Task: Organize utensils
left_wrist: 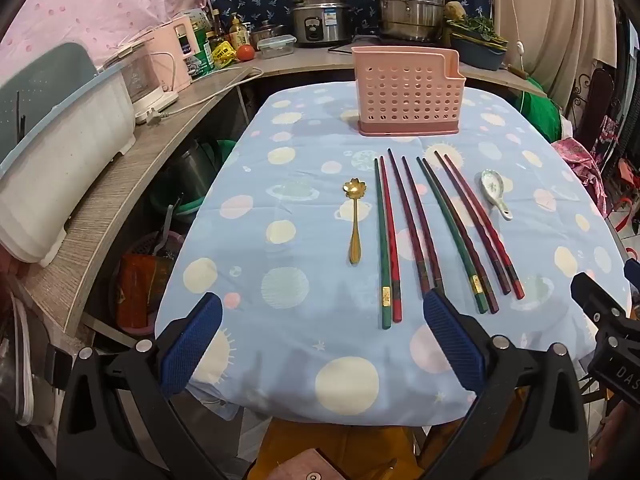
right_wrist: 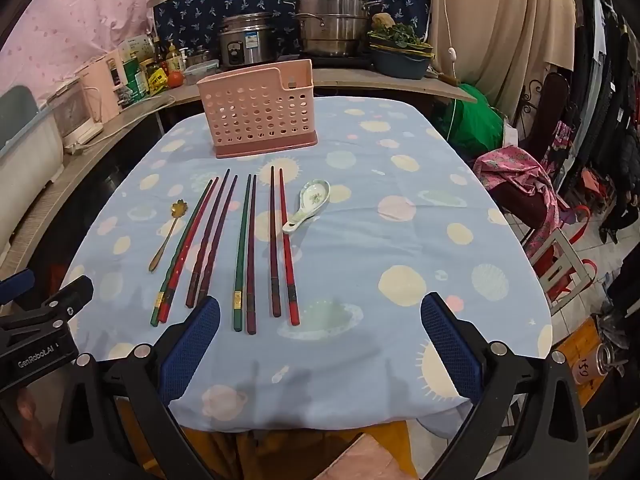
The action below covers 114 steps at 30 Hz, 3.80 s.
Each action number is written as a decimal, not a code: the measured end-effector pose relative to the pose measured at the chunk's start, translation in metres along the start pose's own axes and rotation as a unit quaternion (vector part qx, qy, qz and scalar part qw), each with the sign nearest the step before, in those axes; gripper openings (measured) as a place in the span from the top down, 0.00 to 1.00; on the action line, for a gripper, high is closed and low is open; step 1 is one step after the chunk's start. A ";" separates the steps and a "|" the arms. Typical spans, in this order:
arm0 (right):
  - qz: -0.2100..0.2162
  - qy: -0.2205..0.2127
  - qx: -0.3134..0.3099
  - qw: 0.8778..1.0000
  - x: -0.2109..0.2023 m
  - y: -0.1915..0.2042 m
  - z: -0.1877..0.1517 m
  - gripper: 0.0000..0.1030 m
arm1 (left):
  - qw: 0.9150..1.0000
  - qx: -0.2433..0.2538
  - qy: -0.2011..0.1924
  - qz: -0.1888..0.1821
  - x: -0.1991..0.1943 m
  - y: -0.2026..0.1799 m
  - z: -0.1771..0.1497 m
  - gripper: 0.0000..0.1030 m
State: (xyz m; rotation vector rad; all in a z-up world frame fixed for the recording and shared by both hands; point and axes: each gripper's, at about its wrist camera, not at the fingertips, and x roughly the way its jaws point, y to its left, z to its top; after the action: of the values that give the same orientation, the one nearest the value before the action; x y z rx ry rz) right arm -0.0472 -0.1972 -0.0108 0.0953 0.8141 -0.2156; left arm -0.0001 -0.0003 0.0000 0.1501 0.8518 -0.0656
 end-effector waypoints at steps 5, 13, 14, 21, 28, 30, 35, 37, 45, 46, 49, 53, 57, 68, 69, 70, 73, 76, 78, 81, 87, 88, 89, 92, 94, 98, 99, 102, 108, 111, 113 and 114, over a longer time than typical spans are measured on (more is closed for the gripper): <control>0.000 0.001 -0.001 1.000 0.000 -0.003 0.000 0.06 | 1.000 0.000 0.002 -0.001 -0.002 -0.002 -0.001 0.07; 0.004 0.002 -0.002 1.000 0.000 0.003 -0.001 0.06 | 1.000 -0.002 0.006 -0.004 0.001 0.001 -0.003 0.07; 0.004 0.002 -0.002 1.000 -0.001 0.003 -0.001 0.06 | 1.000 -0.001 0.006 -0.005 0.000 0.001 -0.004 0.07; 0.003 0.003 -0.003 1.000 0.000 0.005 -0.001 0.06 | 1.000 -0.004 0.009 -0.005 0.005 0.003 -0.005 0.07; 0.004 0.003 -0.004 1.000 0.001 0.004 0.000 0.06 | 1.000 -0.004 0.011 -0.006 0.006 0.003 -0.005 0.07; 0.004 0.003 -0.004 1.000 0.001 0.005 0.000 0.06 | 1.000 -0.005 0.011 -0.006 0.006 0.003 -0.004 0.07; 0.005 0.003 -0.004 1.000 0.001 0.004 0.000 0.06 | 1.000 -0.004 0.011 -0.007 0.006 0.003 -0.004 0.07; 0.005 0.003 -0.004 1.000 0.001 0.004 0.000 0.06 | 1.000 -0.005 0.011 -0.007 0.006 0.003 -0.004 0.07; 0.005 0.002 -0.004 1.000 0.001 0.005 0.000 0.06 | 1.000 -0.005 0.011 -0.007 0.006 0.004 -0.004 0.07; 0.005 0.003 -0.004 1.000 0.001 0.005 0.000 0.06 | 1.000 -0.005 0.011 -0.007 0.006 0.004 -0.003 0.07; 0.005 0.003 -0.003 1.000 0.001 0.005 0.000 0.06 | 1.000 -0.006 0.011 -0.007 0.006 0.004 -0.004 0.07; 0.005 0.002 -0.003 1.000 0.001 0.006 0.000 0.06 | 1.000 -0.006 0.011 -0.007 0.006 0.002 -0.002 0.07; 0.005 0.002 -0.003 1.000 0.002 0.006 -0.001 0.06 | 1.000 -0.006 0.011 -0.008 0.007 0.003 -0.003 0.07; 0.005 0.002 -0.003 1.000 0.002 0.007 -0.001 0.06 | 1.000 -0.007 0.011 -0.008 0.006 0.003 -0.003 0.07; 0.005 0.002 -0.003 1.000 0.002 0.007 -0.001 0.06 | 1.000 -0.006 0.011 -0.008 0.006 0.003 -0.003 0.07; 0.005 0.003 -0.003 1.000 0.002 0.007 -0.001 0.06 | 1.000 -0.007 0.010 -0.008 0.006 0.003 -0.003 0.07; 0.005 0.003 -0.003 1.000 0.002 0.007 -0.001 0.06 | 1.000 -0.007 0.011 -0.008 0.006 0.003 -0.003 0.07; 0.005 0.003 -0.003 1.000 0.001 0.006 0.000 0.06 | 1.000 -0.007 0.010 -0.008 0.006 0.003 -0.003 0.07; 0.005 0.003 -0.002 1.000 0.002 0.007 -0.001 0.06 | 1.000 -0.007 0.011 -0.008 0.006 0.003 -0.003 0.07; 0.006 0.003 -0.003 1.000 0.002 0.006 -0.001 0.06 | 1.000 -0.007 0.010 -0.008 0.006 0.003 -0.003 0.07; 0.006 0.004 -0.002 1.000 0.002 0.006 -0.001 0.06 | 1.000 -0.008 0.010 -0.008 0.006 0.003 -0.003 0.07; 0.006 0.004 -0.002 1.000 0.002 0.007 -0.002 0.06 | 1.000 -0.008 0.010 -0.008 0.006 0.003 -0.003 0.07; 0.006 0.003 -0.002 1.000 0.002 0.007 -0.002 0.06 | 1.000 -0.007 0.010 -0.008 0.006 0.003 -0.003 0.07; 0.006 0.003 -0.002 1.000 0.003 0.007 -0.001 0.06 | 1.000 -0.007 0.010 -0.008 0.006 0.003 -0.003 0.07; 0.006 0.003 -0.002 1.000 0.002 0.006 -0.001 0.06 | 1.000 -0.007 0.010 -0.008 0.006 0.003 -0.003 0.07; 0.006 0.004 -0.002 1.000 0.003 0.006 -0.001 0.06 | 1.000 -0.008 0.010 -0.008 0.006 0.003 -0.003 0.07; 0.006 0.004 -0.002 1.000 0.003 0.006 -0.001 0.06 | 1.000 -0.007 0.010 -0.008 0.006 0.003 -0.003 0.07; 0.006 0.003 -0.002 1.000 0.003 0.006 -0.001 0.06 | 1.000 -0.008 0.010 -0.008 0.006 0.003 -0.003 0.07; 0.007 0.004 -0.001 1.000 0.003 0.006 -0.001 0.06 | 1.000 -0.007 0.010 -0.008 0.006 0.003 -0.003 0.07; 0.007 0.005 -0.001 1.000 0.003 0.006 -0.001 0.06 | 1.000 -0.007 0.010 -0.008 0.006 0.003 -0.003 0.07; 0.007 0.006 -0.001 1.000 0.004 0.006 -0.002 0.06 | 1.000 -0.006 0.011 -0.008 0.006 0.002 -0.003 0.07; 0.007 0.006 -0.001 1.000 0.004 0.007 -0.002 0.06 | 1.000 -0.006 0.011 -0.008 0.007 0.002 -0.004 0.07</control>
State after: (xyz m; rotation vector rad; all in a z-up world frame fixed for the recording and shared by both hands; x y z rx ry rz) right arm -0.0442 -0.1904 -0.0151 0.1015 0.8262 -0.2009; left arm 0.0018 0.0022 -0.0071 0.1329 0.8761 -0.0742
